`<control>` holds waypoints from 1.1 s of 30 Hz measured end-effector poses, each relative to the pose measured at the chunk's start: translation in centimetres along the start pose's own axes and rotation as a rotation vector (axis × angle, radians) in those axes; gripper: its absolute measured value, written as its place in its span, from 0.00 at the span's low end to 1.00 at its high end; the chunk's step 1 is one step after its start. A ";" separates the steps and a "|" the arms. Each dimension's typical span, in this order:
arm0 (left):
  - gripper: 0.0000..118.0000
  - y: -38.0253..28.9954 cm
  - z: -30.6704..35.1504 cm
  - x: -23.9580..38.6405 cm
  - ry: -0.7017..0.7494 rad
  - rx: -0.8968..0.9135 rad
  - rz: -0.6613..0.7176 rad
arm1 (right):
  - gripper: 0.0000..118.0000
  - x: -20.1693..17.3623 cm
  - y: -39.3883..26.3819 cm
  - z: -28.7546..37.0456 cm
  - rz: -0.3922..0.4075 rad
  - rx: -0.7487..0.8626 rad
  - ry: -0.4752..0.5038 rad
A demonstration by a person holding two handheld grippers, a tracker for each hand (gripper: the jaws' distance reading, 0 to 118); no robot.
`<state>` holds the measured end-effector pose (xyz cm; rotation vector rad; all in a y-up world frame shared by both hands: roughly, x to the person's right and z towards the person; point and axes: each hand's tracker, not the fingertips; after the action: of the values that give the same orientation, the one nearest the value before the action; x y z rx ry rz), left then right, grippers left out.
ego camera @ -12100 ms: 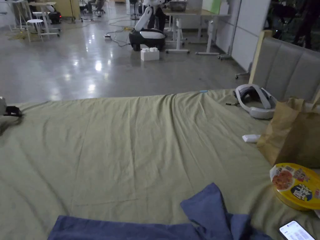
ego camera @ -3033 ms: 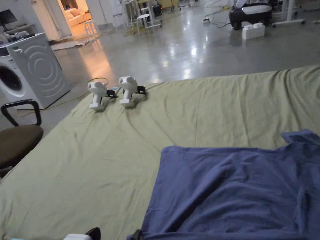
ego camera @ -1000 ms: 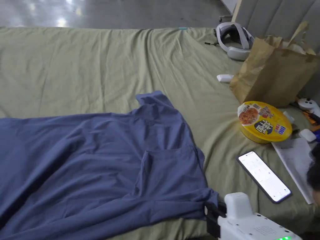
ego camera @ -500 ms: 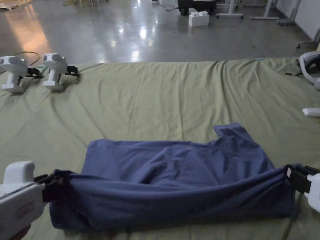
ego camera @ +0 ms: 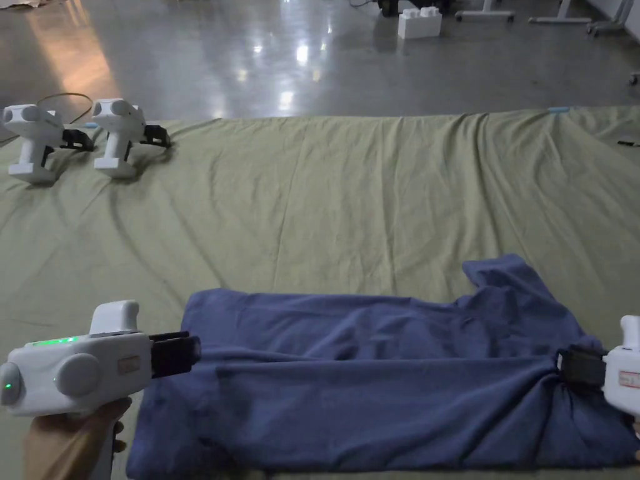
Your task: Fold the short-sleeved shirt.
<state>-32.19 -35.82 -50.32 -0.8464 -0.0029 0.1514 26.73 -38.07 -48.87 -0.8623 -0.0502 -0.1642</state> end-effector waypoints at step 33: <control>0.01 -17.0 38.9 10.2 -0.101 0.666 -0.181 | 0.02 -9.5 -16.7 37.2 0.341 0.709 0.152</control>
<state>-22.27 -16.58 -12.42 -0.1707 -0.1180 0.0188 15.45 -19.29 -13.16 -0.1409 0.1729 0.1096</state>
